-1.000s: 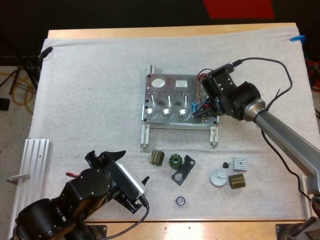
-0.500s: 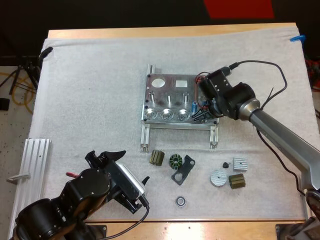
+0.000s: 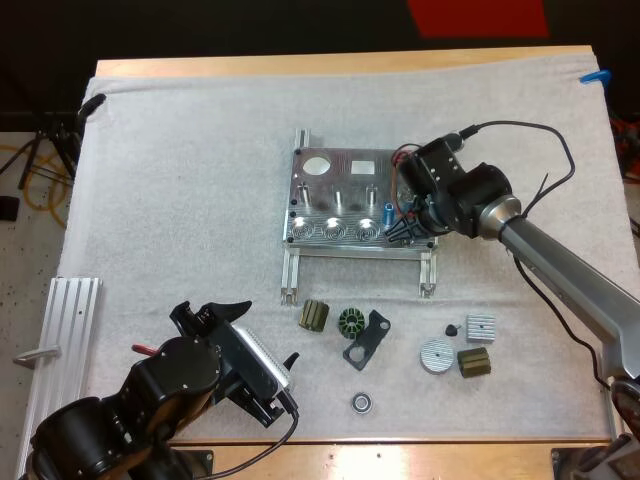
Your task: Load cells from left to right
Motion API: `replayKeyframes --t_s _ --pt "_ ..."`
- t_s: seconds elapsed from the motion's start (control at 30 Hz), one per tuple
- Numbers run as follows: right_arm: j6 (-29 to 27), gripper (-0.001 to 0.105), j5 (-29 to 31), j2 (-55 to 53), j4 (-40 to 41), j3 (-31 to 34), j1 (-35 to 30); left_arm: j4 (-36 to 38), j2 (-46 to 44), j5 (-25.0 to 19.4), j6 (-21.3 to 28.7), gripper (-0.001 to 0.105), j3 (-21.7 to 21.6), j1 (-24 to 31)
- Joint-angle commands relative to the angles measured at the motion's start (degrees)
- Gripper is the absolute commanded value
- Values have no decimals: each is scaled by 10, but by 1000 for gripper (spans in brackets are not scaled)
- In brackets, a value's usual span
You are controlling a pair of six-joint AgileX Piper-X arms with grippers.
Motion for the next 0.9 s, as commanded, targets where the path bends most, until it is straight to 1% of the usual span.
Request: replayKeyframes --t_s 0.0,0.2,0.4,0.57,0.63,0.87 --pt "-6 0 -12 7 23 0 -2 -8 -3 -12 -7 78 -2 0" --pt "-6 0 -12 -7 14 0 -2 -8 -3 -12 -7 78 -2 0" --pt "-6 0 -29 2 5 0 -2 -10 -3 -12 -7 78 -2 0" --pt "5 0 -11 11 -27 0 -2 -10 -3 -12 -7 78 -2 0" --pt "12 0 15 11 -42 0 -2 -10 -3 -12 -7 78 -2 0" --pt "15 0 19 13 -40 0 -2 -10 -3 -12 -7 78 -2 0"
